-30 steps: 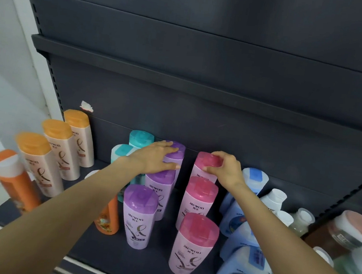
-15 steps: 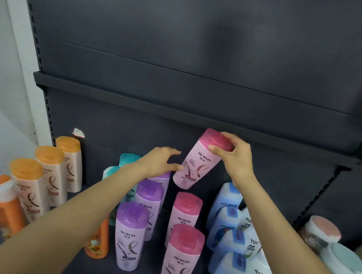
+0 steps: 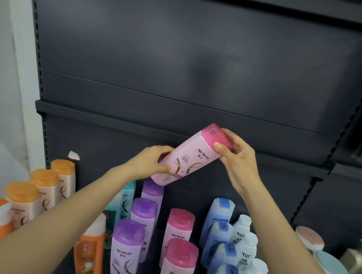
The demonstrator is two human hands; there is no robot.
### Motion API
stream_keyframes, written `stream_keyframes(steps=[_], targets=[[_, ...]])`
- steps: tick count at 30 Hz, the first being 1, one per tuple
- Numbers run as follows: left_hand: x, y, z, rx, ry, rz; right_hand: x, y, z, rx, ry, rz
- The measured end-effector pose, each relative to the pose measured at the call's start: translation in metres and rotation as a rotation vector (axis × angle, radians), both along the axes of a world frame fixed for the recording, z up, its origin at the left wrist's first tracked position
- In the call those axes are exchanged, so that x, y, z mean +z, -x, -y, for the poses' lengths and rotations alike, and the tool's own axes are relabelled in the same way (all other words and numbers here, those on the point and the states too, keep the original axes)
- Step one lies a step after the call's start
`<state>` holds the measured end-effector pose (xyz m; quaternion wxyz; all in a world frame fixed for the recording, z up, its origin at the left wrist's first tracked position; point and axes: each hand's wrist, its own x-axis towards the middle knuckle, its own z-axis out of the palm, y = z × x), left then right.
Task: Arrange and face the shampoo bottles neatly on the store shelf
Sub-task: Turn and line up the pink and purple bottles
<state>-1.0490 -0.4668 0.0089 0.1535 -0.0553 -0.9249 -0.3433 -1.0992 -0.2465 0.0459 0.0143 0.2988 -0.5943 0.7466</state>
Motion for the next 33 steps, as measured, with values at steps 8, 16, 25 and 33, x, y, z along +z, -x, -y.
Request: stream_keyframes(steps=[8,16,25,33], targets=[[0.001,-0.020,-0.012,0.229,0.209,-0.167,0.000,0.001,-0.004,0.087,-0.078,0.124],[0.001,-0.026,-0.021,0.395,0.609,-0.261,0.003,-0.001,0.011,-0.143,-0.128,0.310],[0.013,-0.024,0.003,0.207,0.389,0.002,-0.003,-0.006,0.002,-0.057,-0.087,0.026],[0.006,-0.036,0.001,0.372,0.554,-0.235,-0.026,0.007,-0.017,0.221,-0.181,0.014]])
